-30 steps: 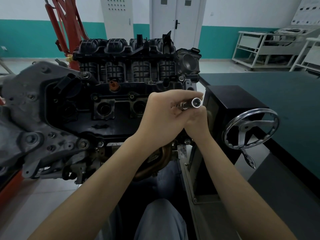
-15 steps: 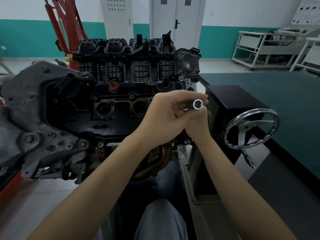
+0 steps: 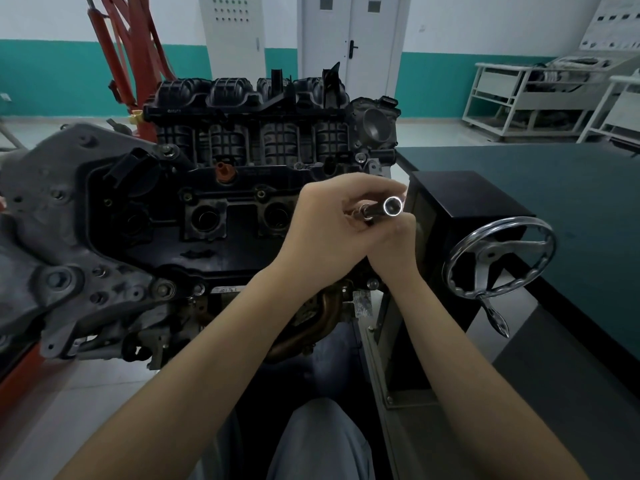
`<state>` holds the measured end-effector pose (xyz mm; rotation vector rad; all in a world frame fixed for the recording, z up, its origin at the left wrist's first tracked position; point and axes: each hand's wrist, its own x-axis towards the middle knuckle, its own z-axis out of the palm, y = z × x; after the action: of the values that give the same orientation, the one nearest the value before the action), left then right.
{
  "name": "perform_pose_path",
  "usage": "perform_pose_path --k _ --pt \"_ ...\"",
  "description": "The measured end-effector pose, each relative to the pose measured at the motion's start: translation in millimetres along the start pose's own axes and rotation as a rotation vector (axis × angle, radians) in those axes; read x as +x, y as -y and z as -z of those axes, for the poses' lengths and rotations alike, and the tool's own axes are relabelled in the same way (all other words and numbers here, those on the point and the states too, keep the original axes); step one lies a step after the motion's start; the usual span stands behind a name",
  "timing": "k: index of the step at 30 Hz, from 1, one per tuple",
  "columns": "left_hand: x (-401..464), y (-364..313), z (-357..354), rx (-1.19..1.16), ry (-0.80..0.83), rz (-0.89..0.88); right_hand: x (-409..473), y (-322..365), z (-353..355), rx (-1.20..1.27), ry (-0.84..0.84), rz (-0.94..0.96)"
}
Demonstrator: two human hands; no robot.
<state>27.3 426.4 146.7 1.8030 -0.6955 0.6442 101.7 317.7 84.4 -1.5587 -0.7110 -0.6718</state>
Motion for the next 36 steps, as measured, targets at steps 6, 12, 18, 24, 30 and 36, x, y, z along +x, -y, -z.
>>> perform_pose_path --k 6,12,18,24,30,36 --pt "-1 1 1 -0.046 -0.013 0.013 1 -11 3 -0.113 -0.023 -0.020" --pt "-3 2 0 -0.094 0.024 -0.013 0 4 1 -0.049 -0.009 -0.005" --pt "-3 4 -4 -0.066 -0.054 -0.016 0 -6 3 -0.075 -0.019 -0.028" --pt "-1 2 -1 -0.104 0.061 0.001 -1 7 -1 -0.034 0.004 -0.046" --pt "-1 2 -5 -0.042 -0.021 0.016 0 8 -2 0.013 -0.018 -0.073" --pt "0 0 -2 -0.004 0.063 -0.008 -1 10 -4 -0.031 0.035 -0.116"
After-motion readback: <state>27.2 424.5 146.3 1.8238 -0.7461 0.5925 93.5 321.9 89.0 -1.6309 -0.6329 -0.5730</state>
